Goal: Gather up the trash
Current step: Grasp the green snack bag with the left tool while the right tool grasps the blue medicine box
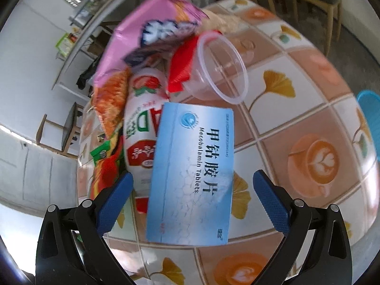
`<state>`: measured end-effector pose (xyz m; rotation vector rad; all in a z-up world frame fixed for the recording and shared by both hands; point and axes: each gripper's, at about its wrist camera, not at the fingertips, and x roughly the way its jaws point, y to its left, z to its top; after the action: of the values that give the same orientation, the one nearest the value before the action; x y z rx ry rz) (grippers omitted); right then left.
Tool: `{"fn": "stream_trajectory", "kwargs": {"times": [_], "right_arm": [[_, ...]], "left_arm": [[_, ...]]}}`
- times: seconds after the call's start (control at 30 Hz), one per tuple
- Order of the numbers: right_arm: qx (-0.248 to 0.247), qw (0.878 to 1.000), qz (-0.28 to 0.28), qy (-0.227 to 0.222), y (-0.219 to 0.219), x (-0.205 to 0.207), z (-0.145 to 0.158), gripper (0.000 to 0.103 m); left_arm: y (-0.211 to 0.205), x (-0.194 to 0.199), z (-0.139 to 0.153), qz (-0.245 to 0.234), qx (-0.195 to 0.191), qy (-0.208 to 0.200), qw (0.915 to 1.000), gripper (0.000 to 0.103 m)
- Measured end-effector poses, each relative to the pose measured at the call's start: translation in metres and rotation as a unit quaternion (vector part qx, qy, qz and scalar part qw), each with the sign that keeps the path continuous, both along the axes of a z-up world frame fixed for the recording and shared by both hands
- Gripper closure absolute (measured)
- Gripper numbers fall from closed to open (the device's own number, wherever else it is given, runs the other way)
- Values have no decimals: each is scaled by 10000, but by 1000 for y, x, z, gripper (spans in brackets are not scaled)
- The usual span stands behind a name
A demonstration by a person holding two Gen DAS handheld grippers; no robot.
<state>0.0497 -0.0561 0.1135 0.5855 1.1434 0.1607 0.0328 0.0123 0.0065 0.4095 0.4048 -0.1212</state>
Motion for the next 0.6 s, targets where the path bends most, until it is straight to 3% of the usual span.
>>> {"fn": "stream_trajectory", "kwargs": {"times": [0.07,0.23,0.27,0.37,0.5,0.6], "right_arm": [[121,9998,-27,122,-1,3,-6,7],[501,9982,-36,339,-6,6,-20,7],[522,9981,-46,324,-8,7,-22,7],[685,9971,-66,316,-15,7,-25,9],[767,9964,-48,352,-26,10,-33,25],[953,9946,-17,407,-38,8,-37,34]], "left_arm": [[-9,12,-10,-127,349,35,9993,7],[-25,30,-34,-372,1024,192,9939,30],[-26,35,-38,-410,1102,282,9927,39],[-27,43,-41,-451,1083,492,9919,61],[-26,45,-37,-489,1014,674,9914,90],[-29,40,-32,-447,1049,634,9914,93]]}}
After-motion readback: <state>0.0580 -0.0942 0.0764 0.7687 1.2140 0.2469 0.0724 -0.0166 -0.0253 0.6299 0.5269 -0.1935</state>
